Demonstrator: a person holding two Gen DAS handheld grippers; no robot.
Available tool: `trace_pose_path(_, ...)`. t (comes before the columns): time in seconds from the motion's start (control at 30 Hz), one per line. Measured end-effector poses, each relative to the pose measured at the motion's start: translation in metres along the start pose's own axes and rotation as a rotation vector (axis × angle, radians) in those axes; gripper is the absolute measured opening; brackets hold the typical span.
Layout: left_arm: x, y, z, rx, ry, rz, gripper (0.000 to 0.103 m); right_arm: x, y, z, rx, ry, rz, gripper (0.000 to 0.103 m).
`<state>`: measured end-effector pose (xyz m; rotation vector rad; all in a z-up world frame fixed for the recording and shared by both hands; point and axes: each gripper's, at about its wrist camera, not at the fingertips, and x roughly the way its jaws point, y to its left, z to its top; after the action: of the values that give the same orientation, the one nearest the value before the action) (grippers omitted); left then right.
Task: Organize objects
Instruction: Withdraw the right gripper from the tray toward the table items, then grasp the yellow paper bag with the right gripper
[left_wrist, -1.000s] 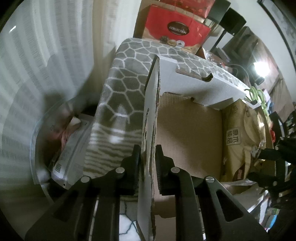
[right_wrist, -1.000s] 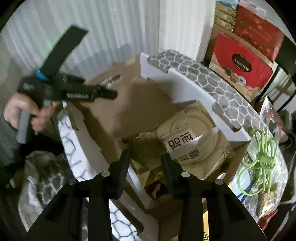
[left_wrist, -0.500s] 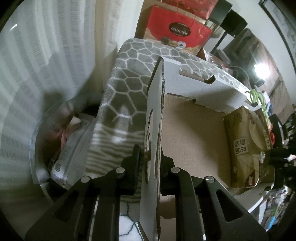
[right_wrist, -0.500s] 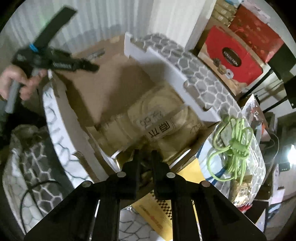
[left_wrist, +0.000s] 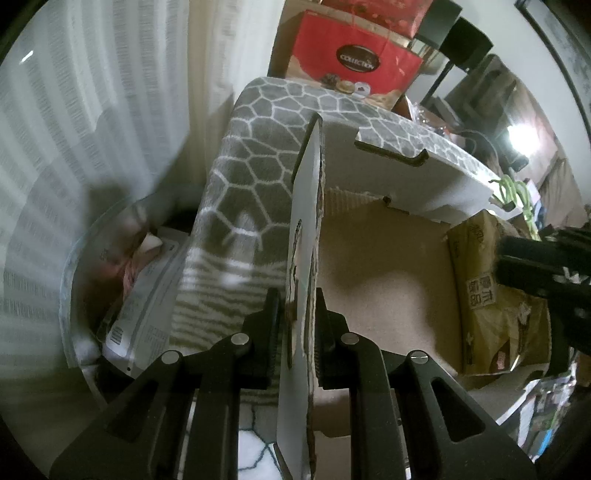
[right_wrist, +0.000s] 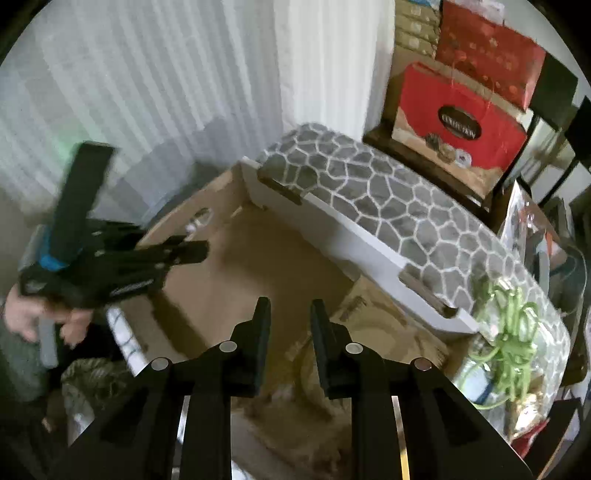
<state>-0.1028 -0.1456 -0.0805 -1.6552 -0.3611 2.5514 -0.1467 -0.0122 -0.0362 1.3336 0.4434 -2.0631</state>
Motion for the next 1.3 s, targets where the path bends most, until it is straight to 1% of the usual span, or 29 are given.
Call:
trace_pose_path(0.07, 0.000, 0.000, 0.000, 0.007, 0.001, 0.003, 0.015, 0.012, -0.005, -0.002, 0.037, 0.038, -0.031, 0.021)
trace_pose_path(0.1, 0.000, 0.001, 0.000, 0.008, 0.001, 0.003, 0.014, 0.018, -0.010, -0.005, 0.065, 0.062, -0.055, 0.018)
trace_pose_path(0.13, -0.001, 0.001, 0.000, 0.008, 0.001, 0.005, 0.014, 0.021, -0.015, -0.007, 0.083, 0.071, -0.057, 0.017)
trace_pose_path(0.23, -0.001, 0.001, -0.001, 0.016, -0.001, 0.010, 0.015, 0.003, -0.019, -0.016, 0.113, 0.010, 0.023, 0.017)
trace_pose_path(0.27, -0.001, 0.000, -0.001, 0.018, 0.000, 0.012, 0.015, -0.012, -0.021, -0.021, 0.119, -0.024, 0.052, 0.020)
trace_pose_path(0.3, -0.001, 0.000, 0.000, 0.021, 0.005, 0.018, 0.018, -0.023, -0.022, -0.025, 0.127, -0.045, 0.054, 0.025)
trace_pose_path(0.33, 0.000, 0.000, 0.001, 0.025, 0.009, 0.027, 0.021, -0.033, -0.024, -0.028, 0.134, -0.063, 0.056, 0.028)
trace_pose_path(0.37, 0.000, -0.001, 0.001, 0.029, 0.011, 0.038, 0.023, -0.045, -0.026, -0.034, 0.143, -0.082, 0.056, 0.034)
trace_pose_path(0.4, 0.000, 0.000, 0.001, 0.027, 0.012, 0.040, 0.024, -0.058, -0.032, -0.041, 0.160, -0.099, 0.044, 0.037)
trace_pose_path(0.5, 0.000, 0.005, 0.002, 0.001, 0.019, 0.013, 0.025, -0.082, -0.054, -0.062, 0.220, -0.116, -0.009, 0.039)
trace_pose_path(0.57, 0.000, 0.009, 0.002, -0.010, 0.018, -0.007, 0.025, -0.091, -0.070, -0.077, 0.267, -0.114, -0.048, 0.039)
trace_pose_path(0.67, 0.000, 0.010, 0.001, -0.006, 0.014, -0.013, 0.025, -0.097, -0.102, -0.105, 0.348, -0.102, -0.111, 0.040)
trace_pose_path(0.7, 0.001, 0.010, 0.001, -0.004, 0.013, -0.014, 0.025, -0.097, -0.111, -0.113, 0.370, -0.097, -0.117, 0.040)
trace_pose_path(0.77, 0.001, 0.010, 0.001, -0.002, 0.013, -0.026, 0.021, -0.094, -0.131, -0.130, 0.434, -0.086, -0.125, 0.041)
trace_pose_path(0.8, 0.001, 0.011, 0.001, -0.004, 0.016, -0.039, 0.016, -0.094, -0.139, -0.138, 0.460, -0.079, -0.128, 0.041)
trace_pose_path(0.87, 0.001, 0.009, 0.002, -0.004, 0.018, -0.046, 0.014, -0.090, -0.154, -0.154, 0.508, -0.071, -0.133, 0.041)
trace_pose_path(0.93, 0.001, 0.006, 0.001, 0.008, 0.016, -0.039, 0.011, -0.081, -0.167, -0.171, 0.562, -0.056, -0.122, 0.041)
trace_pose_path(1.0, 0.001, 0.002, 0.001, 0.021, 0.014, -0.021, 0.011, -0.075, -0.176, -0.184, 0.590, -0.046, -0.106, 0.041)
trace_pose_path(1.03, 0.000, 0.001, 0.001, 0.026, 0.013, -0.013, 0.011, -0.070, -0.181, -0.191, 0.610, -0.047, -0.082, 0.041)
trace_pose_path(1.13, 0.000, 0.000, 0.001, 0.025, 0.015, -0.011, 0.011, -0.061, -0.193, -0.204, 0.662, -0.060, -0.027, 0.041)
trace_pose_path(1.3, 0.000, 0.000, 0.001, 0.015, 0.015, -0.014, 0.011, -0.050, -0.208, -0.216, 0.714, -0.068, 0.034, 0.039)
